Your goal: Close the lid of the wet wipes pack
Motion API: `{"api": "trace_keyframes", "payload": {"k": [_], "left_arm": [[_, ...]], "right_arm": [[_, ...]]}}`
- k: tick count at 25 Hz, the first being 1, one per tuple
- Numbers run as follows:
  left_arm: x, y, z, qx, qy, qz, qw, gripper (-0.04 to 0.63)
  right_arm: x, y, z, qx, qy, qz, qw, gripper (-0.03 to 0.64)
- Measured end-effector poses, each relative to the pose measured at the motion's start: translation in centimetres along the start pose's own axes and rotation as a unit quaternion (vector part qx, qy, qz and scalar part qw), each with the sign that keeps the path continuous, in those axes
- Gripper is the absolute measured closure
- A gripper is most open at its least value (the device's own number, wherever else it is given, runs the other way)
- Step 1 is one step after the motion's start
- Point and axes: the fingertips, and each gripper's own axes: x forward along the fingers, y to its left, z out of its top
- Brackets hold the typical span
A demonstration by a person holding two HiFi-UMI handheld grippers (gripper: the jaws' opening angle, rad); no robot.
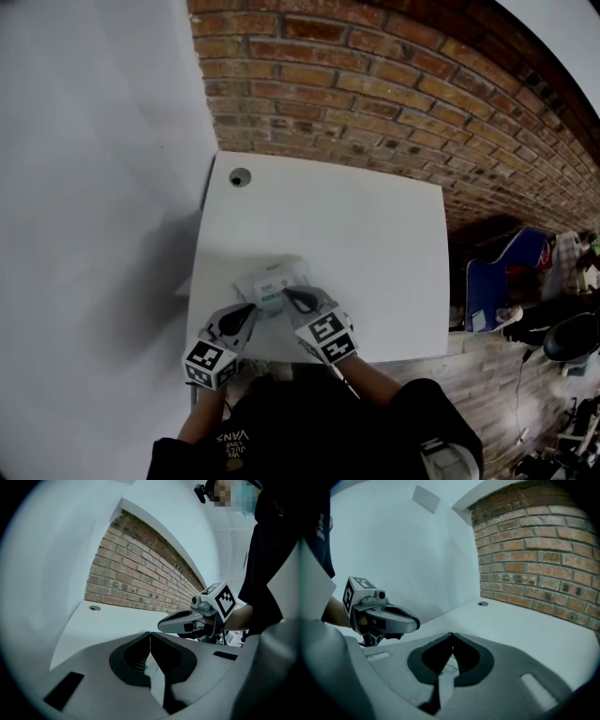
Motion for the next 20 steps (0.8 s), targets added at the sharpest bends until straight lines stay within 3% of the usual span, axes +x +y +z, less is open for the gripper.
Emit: {"api": "trace_keyframes", "payload": {"k": [20], "left_arm": [[-3.8, -2.8, 5.1, 0.063, -0.06, -0.014, 0.9961, 0.595]], "right_arm": [[-6.1, 1.0, 4.8, 0.012, -0.111, -0.072, 0.991, 0.618]]}}
